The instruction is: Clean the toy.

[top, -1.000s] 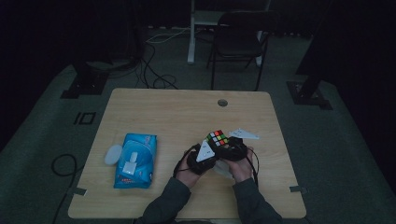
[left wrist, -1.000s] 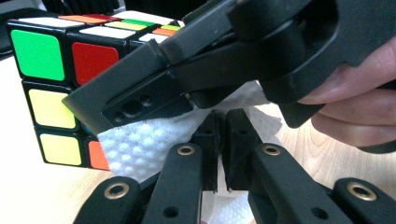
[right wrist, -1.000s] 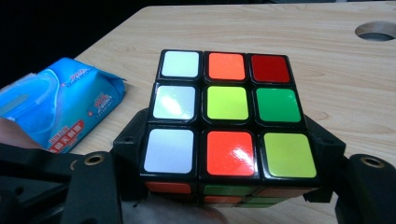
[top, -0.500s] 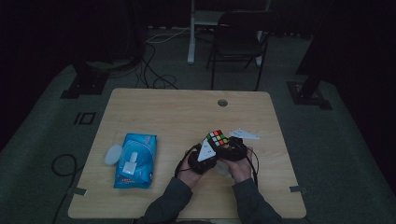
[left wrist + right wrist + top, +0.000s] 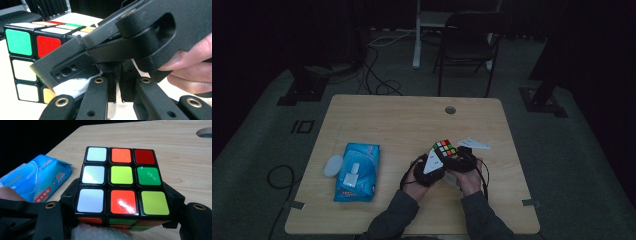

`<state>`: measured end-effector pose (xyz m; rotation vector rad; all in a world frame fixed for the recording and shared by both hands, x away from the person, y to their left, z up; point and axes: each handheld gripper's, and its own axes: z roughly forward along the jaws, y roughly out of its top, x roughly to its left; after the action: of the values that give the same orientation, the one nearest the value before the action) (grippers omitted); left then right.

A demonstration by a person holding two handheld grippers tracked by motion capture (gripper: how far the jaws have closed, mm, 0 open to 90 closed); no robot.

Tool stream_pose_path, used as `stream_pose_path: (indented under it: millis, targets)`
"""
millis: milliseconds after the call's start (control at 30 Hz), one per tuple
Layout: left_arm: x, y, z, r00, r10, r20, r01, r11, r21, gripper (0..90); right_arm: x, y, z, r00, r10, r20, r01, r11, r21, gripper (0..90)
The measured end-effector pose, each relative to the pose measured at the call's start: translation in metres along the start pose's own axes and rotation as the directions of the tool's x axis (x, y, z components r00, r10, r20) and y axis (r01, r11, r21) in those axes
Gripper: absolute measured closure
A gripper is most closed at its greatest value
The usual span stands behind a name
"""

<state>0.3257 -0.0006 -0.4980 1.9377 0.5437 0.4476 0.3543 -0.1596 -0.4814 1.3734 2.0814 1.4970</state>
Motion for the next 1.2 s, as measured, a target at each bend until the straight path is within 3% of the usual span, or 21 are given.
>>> stream_pose_path:
  millis: [500, 1200]
  targets:
    - [-0.003, 0.001, -0.001, 0.9997, 0.008, -0.021, -0.008, 0.9994, -0.032, 85.5, -0.001, 0.0, -0.001, 0.9998, 0.021, 0.007, -0.021, 1.0, -0.003, 33.7]
    - [-0.004, -0.006, 0.009, 0.9993, 0.012, -0.035, -0.012, 0.9999, 0.006, 85.5, -0.001, 0.0, -0.003, 0.9994, 0.035, -0.002, -0.035, 0.999, -0.007, 33.7]
